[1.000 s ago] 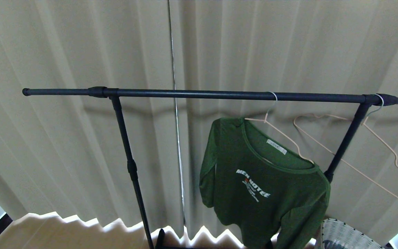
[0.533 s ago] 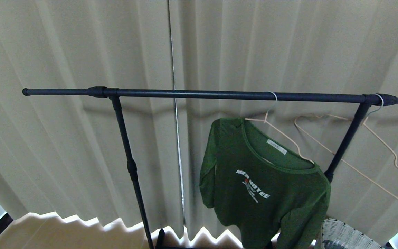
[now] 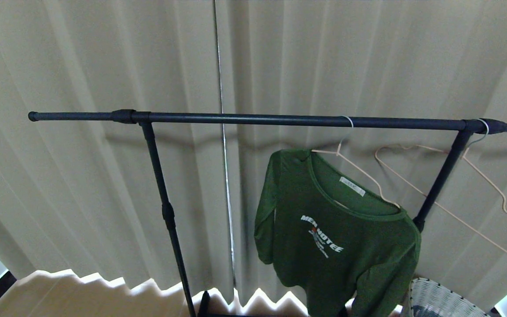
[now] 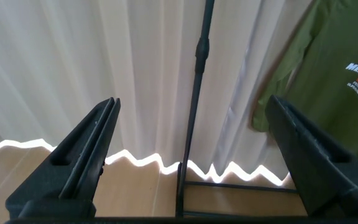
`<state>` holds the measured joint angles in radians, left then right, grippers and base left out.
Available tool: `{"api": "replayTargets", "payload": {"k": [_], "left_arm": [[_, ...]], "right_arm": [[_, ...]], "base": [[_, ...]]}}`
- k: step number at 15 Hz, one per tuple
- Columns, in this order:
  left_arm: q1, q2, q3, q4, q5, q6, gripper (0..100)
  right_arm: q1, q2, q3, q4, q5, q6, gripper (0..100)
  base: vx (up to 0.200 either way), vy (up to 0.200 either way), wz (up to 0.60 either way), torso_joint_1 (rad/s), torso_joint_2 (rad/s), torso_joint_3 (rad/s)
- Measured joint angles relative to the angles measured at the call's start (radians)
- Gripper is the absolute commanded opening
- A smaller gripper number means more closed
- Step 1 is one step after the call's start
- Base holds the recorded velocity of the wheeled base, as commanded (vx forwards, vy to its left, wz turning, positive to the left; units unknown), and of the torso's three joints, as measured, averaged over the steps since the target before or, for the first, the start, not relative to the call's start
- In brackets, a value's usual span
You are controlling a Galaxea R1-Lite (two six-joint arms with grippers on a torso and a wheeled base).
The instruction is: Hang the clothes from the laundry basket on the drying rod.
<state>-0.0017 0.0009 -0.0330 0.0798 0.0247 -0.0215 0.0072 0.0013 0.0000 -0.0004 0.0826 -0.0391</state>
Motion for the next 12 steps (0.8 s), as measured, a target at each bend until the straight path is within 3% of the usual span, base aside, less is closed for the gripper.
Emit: {"api": "replayTargets", "payload": {"k": [12], "left_arm": [[0.0,0.0,0.001,0.001,0.0,-0.001,100]], "right_arm": [[0.0,0.0,0.0,0.0,-0.002,0.003,100]], "base": [[0.0,0.0,0.0,-0.185,0.5,0.305]]}}
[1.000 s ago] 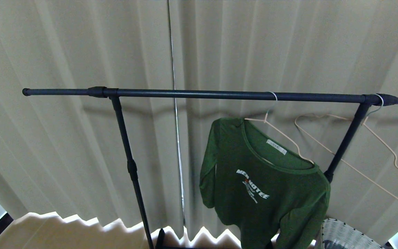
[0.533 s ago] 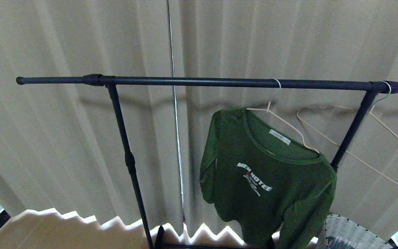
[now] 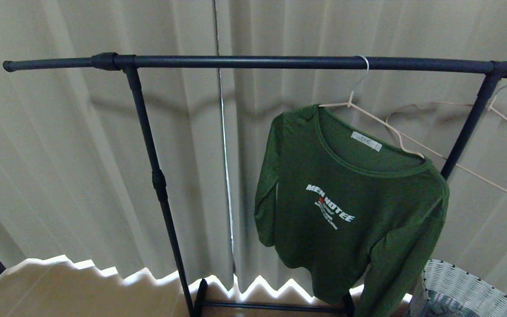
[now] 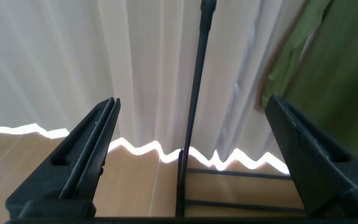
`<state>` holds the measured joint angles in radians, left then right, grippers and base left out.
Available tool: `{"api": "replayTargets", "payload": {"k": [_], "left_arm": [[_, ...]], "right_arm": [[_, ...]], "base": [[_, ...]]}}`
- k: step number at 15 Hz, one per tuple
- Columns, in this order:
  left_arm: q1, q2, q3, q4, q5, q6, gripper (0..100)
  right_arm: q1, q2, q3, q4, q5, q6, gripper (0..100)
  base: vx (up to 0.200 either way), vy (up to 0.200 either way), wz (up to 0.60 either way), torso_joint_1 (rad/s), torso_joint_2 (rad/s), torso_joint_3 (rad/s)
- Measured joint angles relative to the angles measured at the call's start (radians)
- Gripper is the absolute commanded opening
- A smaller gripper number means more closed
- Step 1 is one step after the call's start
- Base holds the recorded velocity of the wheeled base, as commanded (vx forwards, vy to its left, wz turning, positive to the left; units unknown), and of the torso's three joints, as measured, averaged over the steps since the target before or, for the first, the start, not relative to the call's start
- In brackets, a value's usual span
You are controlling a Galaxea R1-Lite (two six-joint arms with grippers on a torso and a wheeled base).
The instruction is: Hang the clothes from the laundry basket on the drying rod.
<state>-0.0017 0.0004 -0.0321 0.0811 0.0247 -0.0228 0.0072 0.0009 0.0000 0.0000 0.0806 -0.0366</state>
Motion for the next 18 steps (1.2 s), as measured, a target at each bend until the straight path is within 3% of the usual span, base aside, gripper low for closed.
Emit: {"api": "replayTargets", "payload": {"k": [12,18], "left_arm": [[0.0,0.0,0.0,0.001,0.001,0.0,100],[0.0,0.0,0.0,0.0,0.001,0.0,100]], "right_arm": [[0.0,0.0,0.0,0.001,0.0,-0.001,100],[0.0,0.0,0.0,0.0,0.0,-0.001,100]], "base": [[0.0,0.0,0.0,-0.099,0.45,0.351],[0.0,0.0,0.0,-0.007,0.09,0.076]]}}
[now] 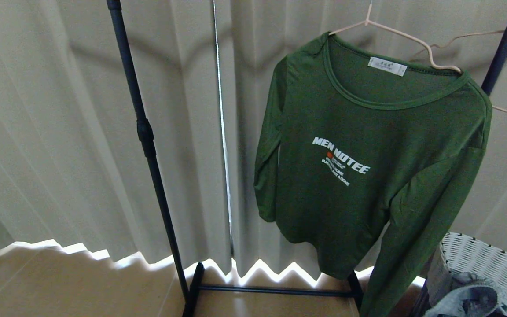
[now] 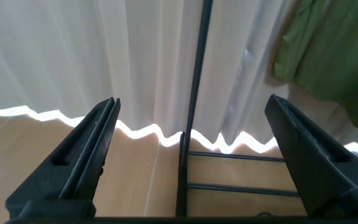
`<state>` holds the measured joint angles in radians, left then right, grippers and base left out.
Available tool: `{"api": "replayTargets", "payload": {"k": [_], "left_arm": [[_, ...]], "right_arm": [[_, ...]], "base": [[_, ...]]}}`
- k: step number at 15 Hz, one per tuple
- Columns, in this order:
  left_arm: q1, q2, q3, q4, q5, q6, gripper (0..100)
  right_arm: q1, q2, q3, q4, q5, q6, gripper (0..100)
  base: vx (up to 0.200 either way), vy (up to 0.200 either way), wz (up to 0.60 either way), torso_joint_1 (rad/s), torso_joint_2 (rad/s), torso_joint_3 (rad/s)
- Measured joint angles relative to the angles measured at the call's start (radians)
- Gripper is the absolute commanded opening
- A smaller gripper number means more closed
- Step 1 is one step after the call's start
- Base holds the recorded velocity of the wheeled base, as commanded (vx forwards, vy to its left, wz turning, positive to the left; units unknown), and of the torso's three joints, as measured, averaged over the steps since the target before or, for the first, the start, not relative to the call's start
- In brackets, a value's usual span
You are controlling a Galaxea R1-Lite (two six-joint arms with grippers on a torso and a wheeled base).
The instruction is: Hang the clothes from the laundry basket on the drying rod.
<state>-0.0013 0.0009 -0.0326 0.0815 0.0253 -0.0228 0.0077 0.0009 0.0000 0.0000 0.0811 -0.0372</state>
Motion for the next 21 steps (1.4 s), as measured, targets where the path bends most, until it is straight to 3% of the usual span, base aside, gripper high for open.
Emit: {"api": "replayTargets", "payload": {"k": [7,21], "left_arm": [[-0.001,0.0,0.0,0.001,0.0,0.0,100],[0.0,0.0,0.0,0.0,0.0,0.0,100]], "right_arm": [[0.0,0.0,0.0,0.0,0.0,0.002,100],[0.0,0.0,0.0,0.004,0.001,-0.027,100]], "base": [[0.0,-0.2,0.0,0.004,0.01,0.011],[0.0,0.0,0.0,0.0,0.0,0.0]]}}
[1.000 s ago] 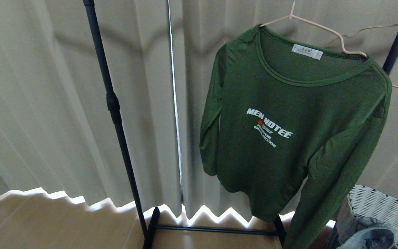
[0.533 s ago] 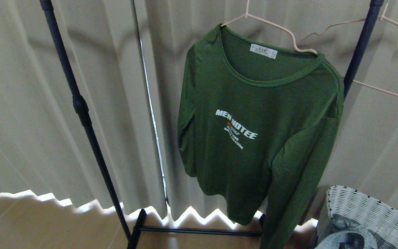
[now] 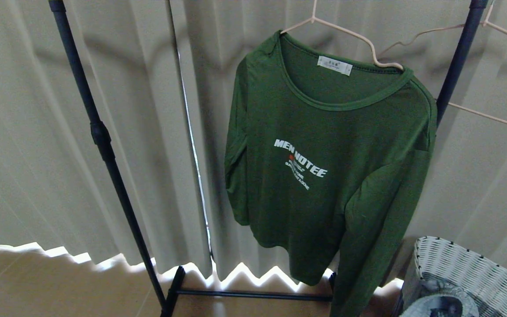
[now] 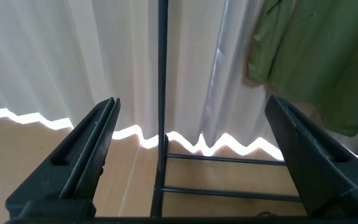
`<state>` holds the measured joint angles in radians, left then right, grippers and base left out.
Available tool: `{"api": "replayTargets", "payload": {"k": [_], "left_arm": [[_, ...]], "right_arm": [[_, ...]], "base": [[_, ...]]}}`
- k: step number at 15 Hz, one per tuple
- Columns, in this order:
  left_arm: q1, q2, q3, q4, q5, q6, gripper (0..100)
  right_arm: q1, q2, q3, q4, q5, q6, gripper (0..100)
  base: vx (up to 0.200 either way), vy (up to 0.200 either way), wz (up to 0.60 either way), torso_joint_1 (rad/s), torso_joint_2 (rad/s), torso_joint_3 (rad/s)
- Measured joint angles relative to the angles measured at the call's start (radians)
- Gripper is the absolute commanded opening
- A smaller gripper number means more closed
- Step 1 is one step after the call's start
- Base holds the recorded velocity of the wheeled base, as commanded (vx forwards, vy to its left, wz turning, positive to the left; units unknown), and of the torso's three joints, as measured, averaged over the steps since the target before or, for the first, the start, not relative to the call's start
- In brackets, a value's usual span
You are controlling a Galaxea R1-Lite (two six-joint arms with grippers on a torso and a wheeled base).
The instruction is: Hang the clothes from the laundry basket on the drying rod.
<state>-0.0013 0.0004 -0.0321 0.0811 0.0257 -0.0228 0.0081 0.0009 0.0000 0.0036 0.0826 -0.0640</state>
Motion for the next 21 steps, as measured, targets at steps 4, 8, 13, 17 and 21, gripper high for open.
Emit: {"api": "replayTargets", "payload": {"k": [4,8,13,17,21], "left_arm": [[0.0,0.0,0.0,0.0,0.0,0.001,100],[0.0,0.0,0.0,0.0,0.0,0.001,100],[0.0,0.0,0.0,0.0,0.0,0.0,100],[0.0,0.0,0.0,0.0,0.0,0.0,100],[0.0,0.0,0.0,0.0,0.0,0.0,100]], "right_arm": [[0.001,0.006,-0.007,0.008,0.041,-0.063,100],[0.032,0.148,-0.092,0.007,0.041,-0.101,100],[0.027,0.613,-0.227,0.001,-0.06,-0.208,100],[-0.023,1.002,-0.265,-0.079,-0.2,-0.356,100],[-0.044,1.286,-0.28,-0.133,-0.233,-0.427,100]], "base": [[0.0,0.0,0.0,0.0,0.0,0.0],[0.0,0.0,0.0,0.0,0.0,0.0],[0.0,0.0,0.0,0.0,0.0,0.0],[0.0,0.0,0.0,0.0,0.0,0.0],[0.0,0.0,0.0,0.0,0.0,0.0]]}}
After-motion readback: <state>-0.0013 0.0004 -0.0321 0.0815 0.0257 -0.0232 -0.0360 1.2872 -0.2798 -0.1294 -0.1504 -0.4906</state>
